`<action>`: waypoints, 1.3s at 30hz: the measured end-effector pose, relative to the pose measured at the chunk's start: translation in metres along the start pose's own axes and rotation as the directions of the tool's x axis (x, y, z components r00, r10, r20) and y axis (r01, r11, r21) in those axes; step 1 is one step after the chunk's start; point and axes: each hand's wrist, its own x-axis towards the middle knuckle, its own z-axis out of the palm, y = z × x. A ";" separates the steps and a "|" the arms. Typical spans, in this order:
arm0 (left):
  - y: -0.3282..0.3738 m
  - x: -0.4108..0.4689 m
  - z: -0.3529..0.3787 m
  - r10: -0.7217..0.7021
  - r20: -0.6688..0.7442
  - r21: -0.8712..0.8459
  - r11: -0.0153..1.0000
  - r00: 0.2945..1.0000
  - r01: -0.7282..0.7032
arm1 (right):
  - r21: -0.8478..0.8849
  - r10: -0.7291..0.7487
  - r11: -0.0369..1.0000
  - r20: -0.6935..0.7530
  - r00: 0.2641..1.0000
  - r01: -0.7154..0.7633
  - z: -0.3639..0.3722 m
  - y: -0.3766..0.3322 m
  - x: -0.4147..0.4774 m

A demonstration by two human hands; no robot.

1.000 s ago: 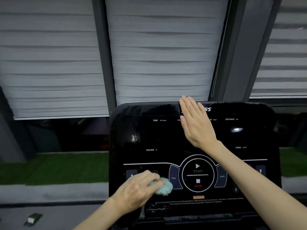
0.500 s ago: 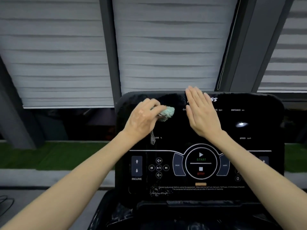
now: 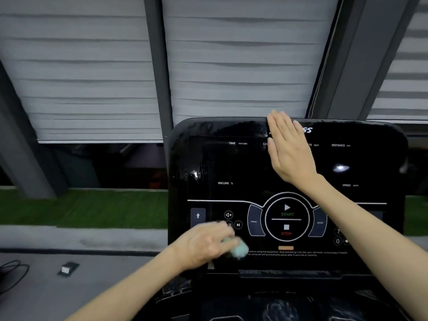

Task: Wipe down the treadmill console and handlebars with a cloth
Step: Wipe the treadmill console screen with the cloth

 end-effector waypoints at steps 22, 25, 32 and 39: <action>0.007 -0.044 -0.001 -0.162 0.014 -0.132 0.978 0.987 0.162 | 0.044 0.001 0.999 0.003 1.000 -0.001 0.001 0.000 0.000; 0.009 -0.049 -0.005 -0.028 0.118 -0.105 0.994 0.993 0.040 | 0.043 0.005 0.999 0.000 1.000 -0.005 0.001 0.001 0.000; -0.070 0.024 -0.066 -0.132 -0.185 -0.004 0.991 0.974 0.134 | 0.046 0.009 0.999 -0.011 1.000 -0.008 0.002 0.001 -0.001; -0.129 0.068 -0.108 -0.278 -0.350 0.099 0.939 0.895 0.331 | 0.049 0.013 0.999 -0.019 1.000 -0.012 0.001 0.000 -0.001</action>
